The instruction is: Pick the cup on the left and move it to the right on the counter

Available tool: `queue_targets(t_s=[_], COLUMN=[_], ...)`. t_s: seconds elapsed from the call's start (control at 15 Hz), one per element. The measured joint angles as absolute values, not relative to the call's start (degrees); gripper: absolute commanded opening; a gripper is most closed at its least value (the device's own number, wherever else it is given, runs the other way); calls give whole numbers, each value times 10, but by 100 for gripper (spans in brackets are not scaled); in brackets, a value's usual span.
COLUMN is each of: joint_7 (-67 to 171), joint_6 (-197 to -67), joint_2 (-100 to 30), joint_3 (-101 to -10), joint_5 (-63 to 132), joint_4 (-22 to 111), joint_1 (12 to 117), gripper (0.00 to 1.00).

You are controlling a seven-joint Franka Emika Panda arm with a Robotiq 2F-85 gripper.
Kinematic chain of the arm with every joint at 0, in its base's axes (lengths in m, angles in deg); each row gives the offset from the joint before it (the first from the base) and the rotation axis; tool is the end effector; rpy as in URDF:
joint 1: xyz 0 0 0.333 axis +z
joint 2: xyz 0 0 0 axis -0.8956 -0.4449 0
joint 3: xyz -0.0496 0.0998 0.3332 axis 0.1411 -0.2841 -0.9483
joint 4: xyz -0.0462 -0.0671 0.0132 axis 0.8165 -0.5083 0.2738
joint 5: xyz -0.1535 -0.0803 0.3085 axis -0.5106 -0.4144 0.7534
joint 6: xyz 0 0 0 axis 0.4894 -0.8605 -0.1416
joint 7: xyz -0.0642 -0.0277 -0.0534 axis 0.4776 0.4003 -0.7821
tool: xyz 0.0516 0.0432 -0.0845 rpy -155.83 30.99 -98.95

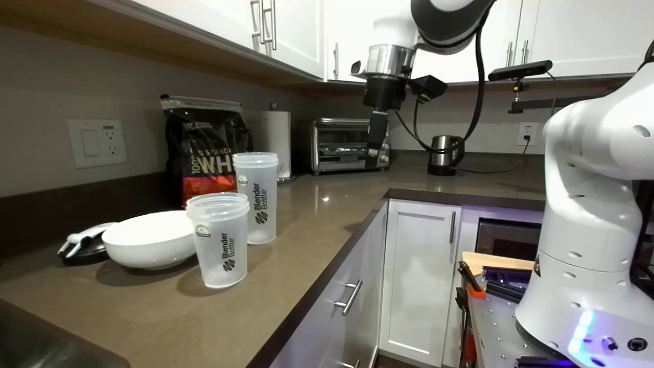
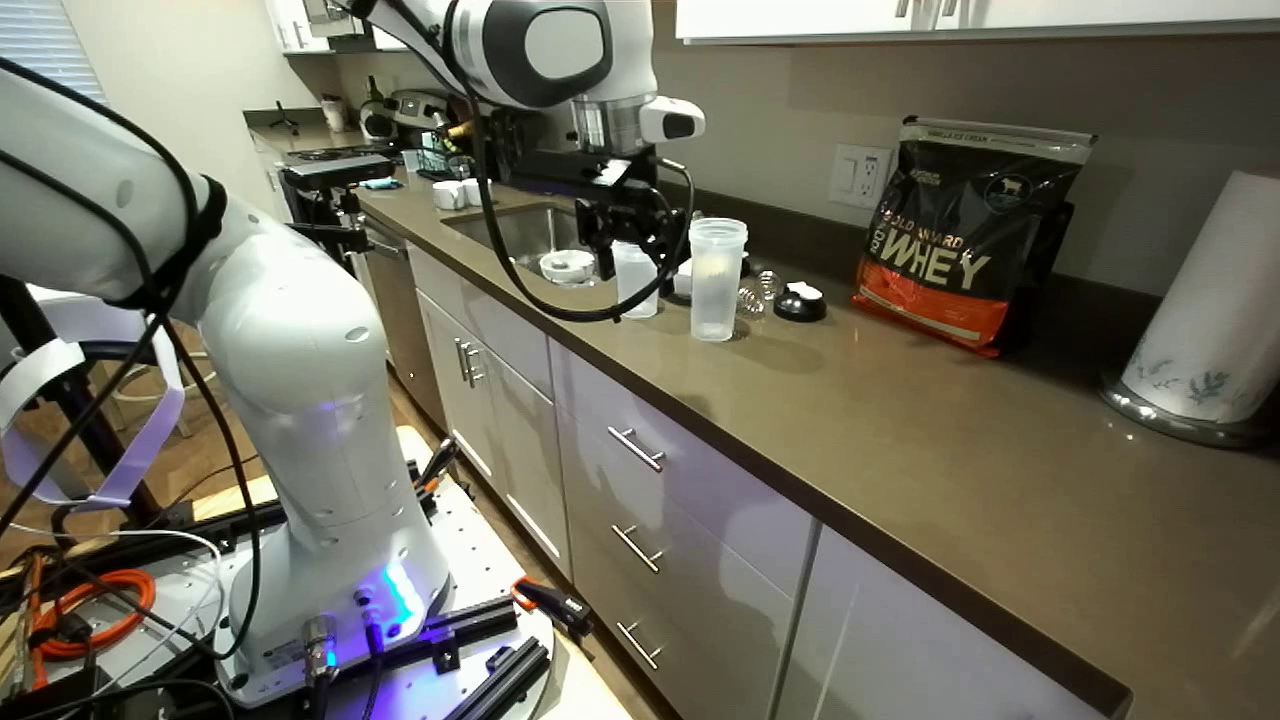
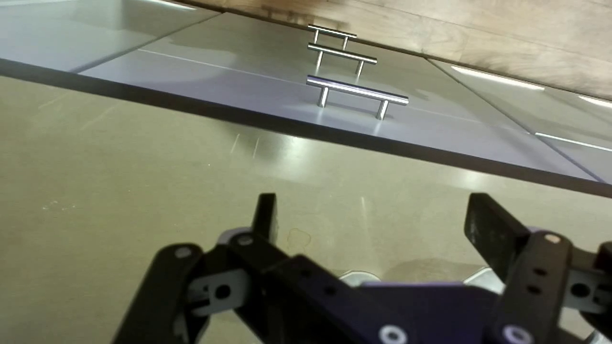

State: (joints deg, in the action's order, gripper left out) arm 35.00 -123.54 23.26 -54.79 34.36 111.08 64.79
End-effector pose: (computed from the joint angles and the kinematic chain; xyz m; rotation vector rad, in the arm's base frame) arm 0.2743 -0.0212 0.4712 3.1143 0.3042 0.2408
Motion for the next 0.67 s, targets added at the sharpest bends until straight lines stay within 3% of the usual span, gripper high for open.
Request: queue_targets(t_s=[0.67], joint_7=[397], joint_6=[-1271], joint_2=[94], joint_3=[-600], joint_5=[363], joint_4=[1018], joint_1=[693], gripper=[100])
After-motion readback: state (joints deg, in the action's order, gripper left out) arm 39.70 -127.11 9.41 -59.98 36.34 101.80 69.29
